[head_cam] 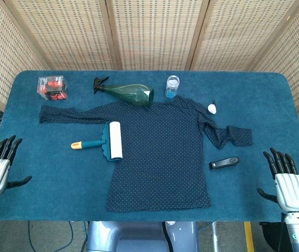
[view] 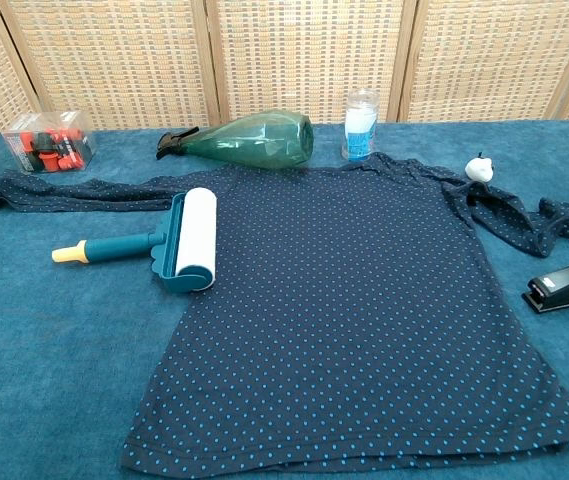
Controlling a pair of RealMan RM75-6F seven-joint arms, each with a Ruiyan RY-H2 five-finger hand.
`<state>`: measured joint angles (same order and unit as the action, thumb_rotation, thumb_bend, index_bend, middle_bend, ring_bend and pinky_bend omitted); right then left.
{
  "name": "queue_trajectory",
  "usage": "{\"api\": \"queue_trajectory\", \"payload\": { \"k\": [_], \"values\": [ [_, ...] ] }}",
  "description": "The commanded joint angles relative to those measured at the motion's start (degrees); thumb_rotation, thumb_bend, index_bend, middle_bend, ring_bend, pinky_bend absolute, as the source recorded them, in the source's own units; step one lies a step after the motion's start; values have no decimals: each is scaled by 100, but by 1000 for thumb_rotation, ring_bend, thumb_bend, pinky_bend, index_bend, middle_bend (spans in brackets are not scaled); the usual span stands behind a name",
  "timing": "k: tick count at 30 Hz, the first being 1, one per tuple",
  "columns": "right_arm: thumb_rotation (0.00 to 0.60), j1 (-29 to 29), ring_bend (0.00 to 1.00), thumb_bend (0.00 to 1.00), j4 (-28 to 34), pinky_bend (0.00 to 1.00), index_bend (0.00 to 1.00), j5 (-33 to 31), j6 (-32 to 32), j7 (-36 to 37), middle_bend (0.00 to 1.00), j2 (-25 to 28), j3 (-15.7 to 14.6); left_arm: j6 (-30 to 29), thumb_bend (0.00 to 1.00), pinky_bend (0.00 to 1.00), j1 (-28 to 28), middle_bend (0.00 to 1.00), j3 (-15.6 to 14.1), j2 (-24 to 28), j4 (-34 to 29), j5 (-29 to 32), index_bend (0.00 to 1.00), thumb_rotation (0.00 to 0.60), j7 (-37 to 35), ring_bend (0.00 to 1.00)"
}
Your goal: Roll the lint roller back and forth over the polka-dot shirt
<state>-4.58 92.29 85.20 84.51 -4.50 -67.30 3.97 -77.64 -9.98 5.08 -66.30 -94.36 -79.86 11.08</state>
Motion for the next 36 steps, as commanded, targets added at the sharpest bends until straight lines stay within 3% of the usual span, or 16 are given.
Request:
{"api": "queue_trajectory", "payload": {
  "k": [1, 5, 9, 18, 22, 30, 36],
  "values": [
    [600, 10, 0, 132, 14, 0, 0, -7, 35, 47, 0, 14, 21, 449, 163, 331, -375, 257, 267, -145, 129, 310, 0, 600, 50, 242],
    [600, 17, 0, 132, 13, 0, 0, -26, 41, 105, 0, 24, 32, 1176, 207, 489, -834, 611, 484, -194, 296, 732, 106, 600, 17, 473],
    [600, 10, 0, 133, 13, 0, 0, -43, 16, 122, 0, 27, 34, 1668, 276, 552, -1134, 773, 594, -179, 305, 1065, 291, 600, 38, 594],
    [600, 6, 0, 133, 3, 0, 0, -77, -5, 191, 0, 50, 48, 2440, 295, 579, -1816, 831, 695, -413, 522, 1998, 397, 600, 814, 640],
    [600, 7, 0, 133, 3, 0, 0, -129, -17, 299, 0, 88, 79, 2794, 296, 579, -2243, 832, 677, -659, 749, 2607, 400, 600, 1379, 641],
    [600, -24, 0, 133, -52, 0, 0, -170, -104, 410, 0, 82, 85, 2797, 299, 581, -2787, 832, 573, -1219, 1065, 3372, 418, 600, 2121, 641],
    [600, -40, 0, 133, -85, 0, 0, -199, -144, 499, 0, 84, 97, 2604, 299, 586, -2983, 832, 540, -1565, 1250, 3527, 411, 600, 2354, 640]
  ]
}}
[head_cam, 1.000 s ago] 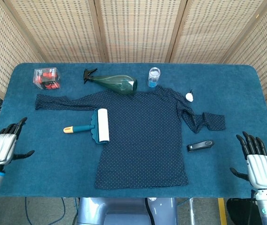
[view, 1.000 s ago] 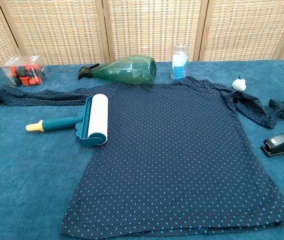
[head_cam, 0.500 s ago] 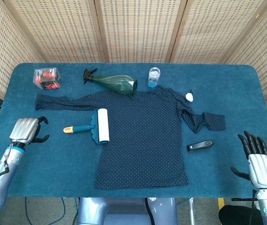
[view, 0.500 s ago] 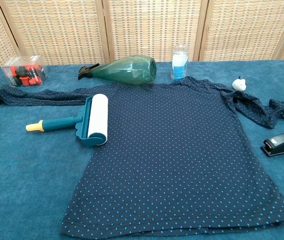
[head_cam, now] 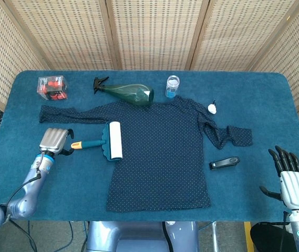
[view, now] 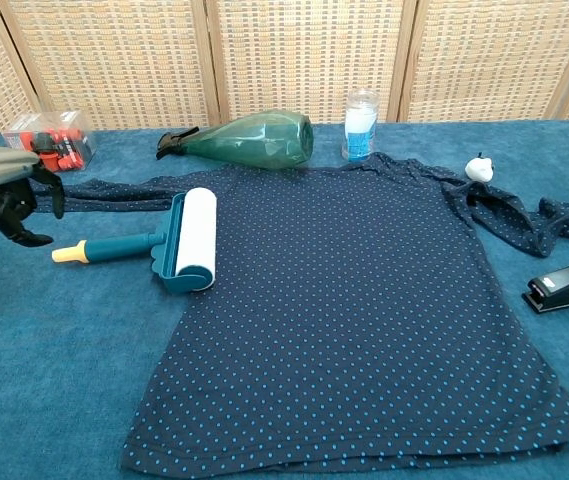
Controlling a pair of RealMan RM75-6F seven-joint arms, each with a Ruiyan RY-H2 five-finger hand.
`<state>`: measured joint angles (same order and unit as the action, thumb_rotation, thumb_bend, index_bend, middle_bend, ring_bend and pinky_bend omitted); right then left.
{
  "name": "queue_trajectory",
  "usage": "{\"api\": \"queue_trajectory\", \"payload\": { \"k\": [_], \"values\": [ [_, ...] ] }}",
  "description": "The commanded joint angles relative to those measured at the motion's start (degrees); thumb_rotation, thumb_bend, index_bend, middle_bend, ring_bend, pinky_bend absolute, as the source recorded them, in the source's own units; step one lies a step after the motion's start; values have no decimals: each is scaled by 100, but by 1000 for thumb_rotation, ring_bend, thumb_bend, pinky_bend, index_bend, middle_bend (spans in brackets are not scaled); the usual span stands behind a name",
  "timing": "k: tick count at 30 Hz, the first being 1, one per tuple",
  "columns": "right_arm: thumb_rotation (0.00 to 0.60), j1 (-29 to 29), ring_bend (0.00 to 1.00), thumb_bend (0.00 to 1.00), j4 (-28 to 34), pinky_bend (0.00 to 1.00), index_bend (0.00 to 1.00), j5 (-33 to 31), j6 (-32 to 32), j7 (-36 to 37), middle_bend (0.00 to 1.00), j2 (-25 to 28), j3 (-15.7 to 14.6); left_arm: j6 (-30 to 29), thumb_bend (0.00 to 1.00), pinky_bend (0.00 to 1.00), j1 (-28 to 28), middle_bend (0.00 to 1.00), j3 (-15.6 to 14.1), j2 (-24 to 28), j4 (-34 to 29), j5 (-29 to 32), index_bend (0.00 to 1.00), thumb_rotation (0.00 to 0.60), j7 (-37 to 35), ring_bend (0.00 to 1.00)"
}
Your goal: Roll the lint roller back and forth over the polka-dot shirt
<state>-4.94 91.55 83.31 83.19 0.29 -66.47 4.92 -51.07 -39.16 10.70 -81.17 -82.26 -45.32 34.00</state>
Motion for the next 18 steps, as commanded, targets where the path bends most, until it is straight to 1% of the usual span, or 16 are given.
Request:
{"api": "queue_trajectory", "payload": {
  "k": [1, 6, 12, 18],
  "values": [
    [600, -8, 0, 133, -19, 0, 0, -17, -26, 38, 0, 0, 3, -86, 299, 586, -106, 832, -32, -123, 61, 120, 412, 600, 119, 640],
    [600, -17, 0, 134, -19, 0, 0, -9, -51, 101, 0, 10, -6, -178, 299, 587, -257, 832, -63, -318, 199, 339, 414, 600, 302, 641],
    [600, -11, 0, 134, 6, 0, 0, 13, -37, 202, 0, 47, -8, -155, 299, 588, -418, 832, -148, -585, 456, 614, 414, 600, 499, 641],
    [600, -4, 0, 133, 2, 0, 0, 0, -14, 362, 0, 112, 24, -184, 300, 588, -530, 832, -195, -847, 718, 767, 408, 600, 627, 641]
  ]
}}
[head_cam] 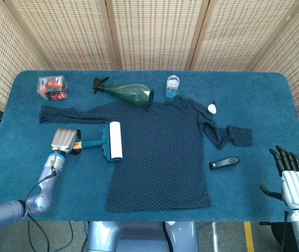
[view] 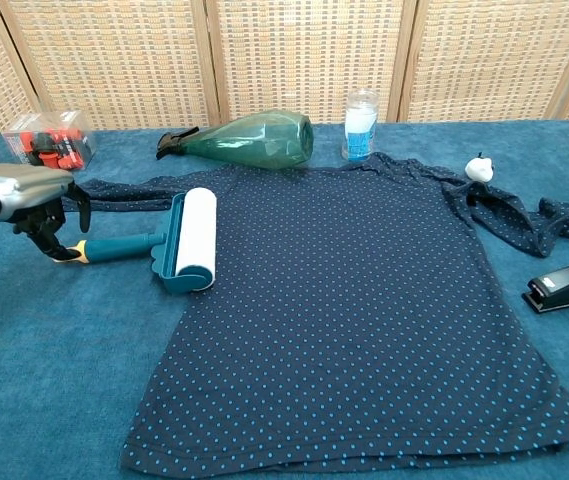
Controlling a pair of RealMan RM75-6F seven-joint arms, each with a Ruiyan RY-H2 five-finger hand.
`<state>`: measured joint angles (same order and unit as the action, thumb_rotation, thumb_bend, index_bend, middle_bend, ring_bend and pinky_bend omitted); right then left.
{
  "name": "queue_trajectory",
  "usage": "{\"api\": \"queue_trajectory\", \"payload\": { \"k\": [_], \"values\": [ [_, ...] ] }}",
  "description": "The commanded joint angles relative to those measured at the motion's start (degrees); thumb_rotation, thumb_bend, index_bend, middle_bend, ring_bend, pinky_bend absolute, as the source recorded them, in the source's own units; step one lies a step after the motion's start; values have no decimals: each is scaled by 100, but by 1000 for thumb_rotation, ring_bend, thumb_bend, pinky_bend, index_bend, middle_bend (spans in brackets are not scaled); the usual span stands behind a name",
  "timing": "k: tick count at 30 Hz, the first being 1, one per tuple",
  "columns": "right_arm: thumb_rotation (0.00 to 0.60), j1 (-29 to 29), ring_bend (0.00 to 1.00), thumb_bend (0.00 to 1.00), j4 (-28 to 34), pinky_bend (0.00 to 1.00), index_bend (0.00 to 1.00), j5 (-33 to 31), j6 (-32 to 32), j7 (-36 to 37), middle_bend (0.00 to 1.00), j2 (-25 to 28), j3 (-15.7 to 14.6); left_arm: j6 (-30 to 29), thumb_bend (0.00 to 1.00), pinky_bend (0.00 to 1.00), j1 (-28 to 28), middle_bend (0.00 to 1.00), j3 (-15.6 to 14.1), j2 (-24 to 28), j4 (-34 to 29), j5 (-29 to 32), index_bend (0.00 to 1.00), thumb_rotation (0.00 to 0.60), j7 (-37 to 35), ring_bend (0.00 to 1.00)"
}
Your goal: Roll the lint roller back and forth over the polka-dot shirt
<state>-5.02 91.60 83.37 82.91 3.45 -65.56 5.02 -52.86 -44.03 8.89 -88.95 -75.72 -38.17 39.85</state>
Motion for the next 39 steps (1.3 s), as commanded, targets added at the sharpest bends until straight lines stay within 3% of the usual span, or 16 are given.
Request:
{"api": "queue_trajectory", "payload": {
  "k": [1, 17, 19, 21, 22, 28, 34, 39],
  "values": [
    [600, 8, 0, 133, -2, 0, 0, -7, 18, 69, 0, 27, 15, -4, 300, 588, -56, 832, -15, -95, 86, 67, 409, 600, 52, 640],
    [600, 67, 0, 133, 73, 0, 0, 34, 139, 408, 0, 175, 45, -218, 310, 588, -206, 832, -111, -661, 524, 234, 453, 600, 405, 641],
    [600, 67, 0, 133, 86, 0, 0, 73, 151, 433, 0, 184, 34, -277, 435, 594, -200, 832, -118, -712, 573, 218, 552, 600, 425, 641],
    [600, 68, 0, 133, 75, 0, 0, 113, 183, 470, 0, 177, 35, -422, 648, 602, -160, 838, -101, -740, 547, 13, 747, 600, 287, 642],
    [600, 71, 0, 133, 69, 0, 0, 127, 202, 483, 0, 173, 38, -478, 685, 602, -135, 841, -93, -728, 510, -132, 791, 600, 172, 643],
    [600, 87, 0, 133, 45, 0, 0, 144, 258, 514, 0, 171, 48, -624, 719, 603, -71, 851, -226, -330, 40, -897, 857, 600, -56, 645],
    [600, 92, 0, 134, 64, 0, 0, 165, 272, 510, 0, 177, 40, -303, 715, 603, -224, 852, -301, 390, -816, -763, 865, 600, 360, 645],
    [600, 100, 0, 134, 69, 0, 0, 165, 295, 527, 0, 185, 48, -300, 675, 603, -358, 851, -295, 700, -1250, -629, 872, 600, 675, 645]
  ]
}}
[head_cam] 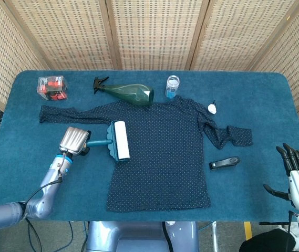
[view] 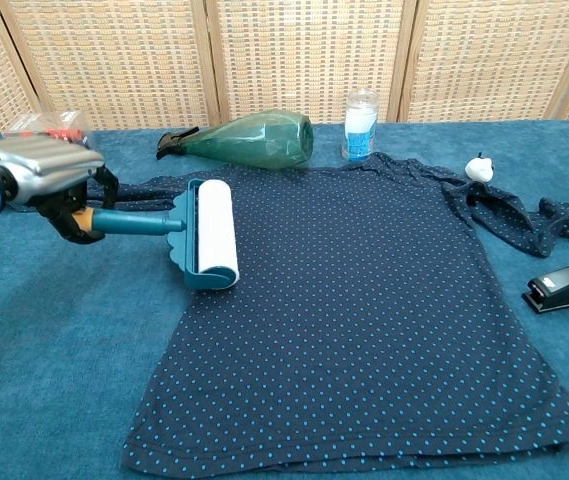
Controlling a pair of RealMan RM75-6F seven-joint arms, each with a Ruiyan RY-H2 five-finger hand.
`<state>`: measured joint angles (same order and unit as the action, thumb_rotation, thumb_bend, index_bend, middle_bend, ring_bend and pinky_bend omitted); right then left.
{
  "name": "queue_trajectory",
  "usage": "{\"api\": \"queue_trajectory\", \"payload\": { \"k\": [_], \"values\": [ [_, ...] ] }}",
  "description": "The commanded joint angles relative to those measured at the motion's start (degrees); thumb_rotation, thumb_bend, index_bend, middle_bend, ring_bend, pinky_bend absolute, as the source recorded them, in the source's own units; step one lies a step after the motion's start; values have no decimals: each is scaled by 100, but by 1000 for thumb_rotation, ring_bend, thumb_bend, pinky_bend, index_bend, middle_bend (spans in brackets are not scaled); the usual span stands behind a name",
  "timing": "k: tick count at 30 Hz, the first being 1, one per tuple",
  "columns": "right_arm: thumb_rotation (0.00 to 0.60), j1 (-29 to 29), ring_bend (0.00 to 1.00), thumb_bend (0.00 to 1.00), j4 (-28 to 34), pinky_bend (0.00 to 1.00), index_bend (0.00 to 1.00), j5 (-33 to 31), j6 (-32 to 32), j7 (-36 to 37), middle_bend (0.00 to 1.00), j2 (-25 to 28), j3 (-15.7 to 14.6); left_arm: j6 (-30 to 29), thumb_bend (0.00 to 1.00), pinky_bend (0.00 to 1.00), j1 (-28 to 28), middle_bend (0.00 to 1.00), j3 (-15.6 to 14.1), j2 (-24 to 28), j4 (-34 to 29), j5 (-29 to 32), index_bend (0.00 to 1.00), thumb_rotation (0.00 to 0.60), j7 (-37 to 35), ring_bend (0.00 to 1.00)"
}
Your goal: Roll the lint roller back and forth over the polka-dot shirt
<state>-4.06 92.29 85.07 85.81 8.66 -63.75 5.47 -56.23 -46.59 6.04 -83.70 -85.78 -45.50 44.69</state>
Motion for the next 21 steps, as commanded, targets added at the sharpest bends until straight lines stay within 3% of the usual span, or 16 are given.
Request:
{"api": "queue_trajectory", "payload": {
  "k": [1, 7, 21],
  "values": [
    [600, 8, 0, 133, -3, 0, 0, -16, 11, 16, 0, 9, 9, 29, 665, 604, -137, 852, 5, 237, -361, 112, 873, 600, 232, 645],
    [600, 9, 0, 134, -13, 0, 0, -47, -6, 74, 0, 26, 20, 59, 609, 614, -235, 851, -3, 298, -563, 194, 878, 600, 295, 645],
    [600, -18, 0, 133, -105, 0, 0, -140, -100, 171, 0, 5, 46, 217, 603, 625, -559, 852, -111, -63, -305, 740, 880, 600, 599, 645]
  ]
}}
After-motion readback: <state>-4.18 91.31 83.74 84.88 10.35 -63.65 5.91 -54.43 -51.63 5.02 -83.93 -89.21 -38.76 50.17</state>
